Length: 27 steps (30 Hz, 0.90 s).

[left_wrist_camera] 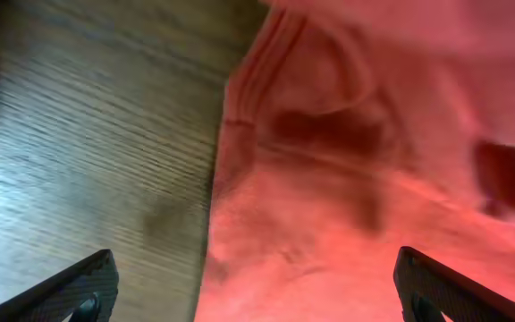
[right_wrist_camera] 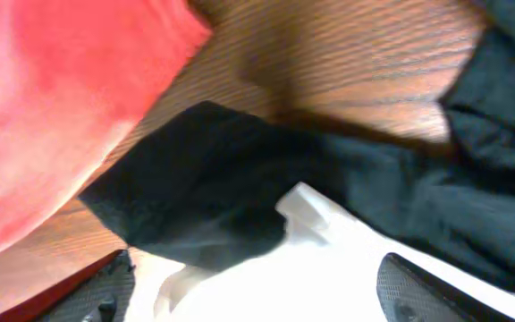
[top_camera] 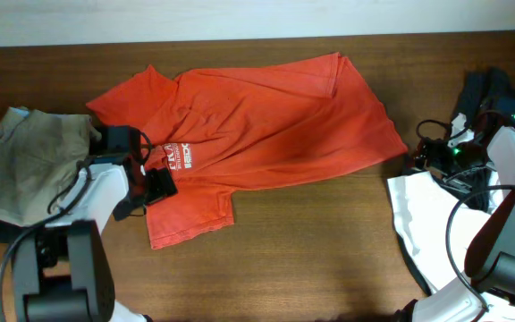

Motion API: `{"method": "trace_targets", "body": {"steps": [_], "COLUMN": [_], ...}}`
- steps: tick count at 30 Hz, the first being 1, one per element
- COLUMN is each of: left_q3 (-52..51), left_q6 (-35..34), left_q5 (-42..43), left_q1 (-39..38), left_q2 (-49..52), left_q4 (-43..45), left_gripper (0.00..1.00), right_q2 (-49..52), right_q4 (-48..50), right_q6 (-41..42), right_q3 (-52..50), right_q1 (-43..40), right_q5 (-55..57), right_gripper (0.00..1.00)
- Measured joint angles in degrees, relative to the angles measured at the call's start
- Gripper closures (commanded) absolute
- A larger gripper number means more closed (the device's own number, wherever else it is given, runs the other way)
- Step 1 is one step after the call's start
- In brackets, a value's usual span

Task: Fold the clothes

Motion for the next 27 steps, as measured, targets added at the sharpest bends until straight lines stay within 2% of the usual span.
{"method": "trace_targets", "body": {"steps": [2, 6, 7, 8, 10, 12, 13, 14, 18, 22, 24, 27], "left_q3": [0.0, 0.0, 0.0, 0.0, 0.0, 0.0, 0.0, 0.0, 0.0, 0.0, 0.0, 0.0], "left_q6": [0.2, 0.4, 0.4, 0.4, 0.4, 0.4, 0.4, 0.4, 0.4, 0.4, 0.4, 0.4], "left_q5": [0.0, -0.4, -0.4, -0.4, -0.4, -0.4, -0.4, -0.4, -0.4, -0.4, -0.4, -0.4], "left_q1": [0.0, 0.0, 0.0, 0.0, 0.0, 0.0, 0.0, 0.0, 0.0, 0.0, 0.0, 0.0], "left_q2": [1.4, 1.9, 1.9, 1.9, 1.9, 1.9, 1.9, 1.9, 1.9, 1.9, 1.9, 1.9], "left_q4": [-0.1, -0.5, -0.6, -0.5, -0.6, -0.5, -0.6, -0.6, -0.7, -1.0, -1.2, -1.4], "left_gripper": [0.01, 0.01, 0.01, 0.01, 0.01, 0.01, 0.01, 0.01, 0.01, 0.01, 0.01, 0.01], "right_q2": [0.0, 0.0, 0.0, 0.0, 0.0, 0.0, 0.0, 0.0, 0.7, 7.1, 8.4, 9.0], "right_q4": [-0.6, 0.2, 1.8, 4.3, 4.6, 3.7, 3.1, 2.8, 2.9, 2.1, 1.8, -1.7], "right_q6": [-0.7, -12.4, -12.1, -6.9, -3.4, -8.3, -9.8, -10.8, -12.2, -11.8, -7.6, 6.4], "right_q3": [0.0, 0.0, 0.0, 0.0, 0.1, 0.1, 0.1, 0.1, -0.5, -0.6, -0.5, -0.4], "right_q1": [0.0, 0.0, 0.0, 0.1, 0.0, 0.7, 1.4, 2.8, 7.8, 7.8, 7.8, 4.4], "right_q5": [0.2, -13.3, -14.9, -10.5, -7.6, -15.7, -18.0, -19.7, -12.7, -7.2, 0.2, 21.9], "right_gripper": [0.1, 0.08, 0.06, 0.05, 0.13, 0.35, 0.39, 0.39, 0.32, 0.24, 0.18, 0.13]}}
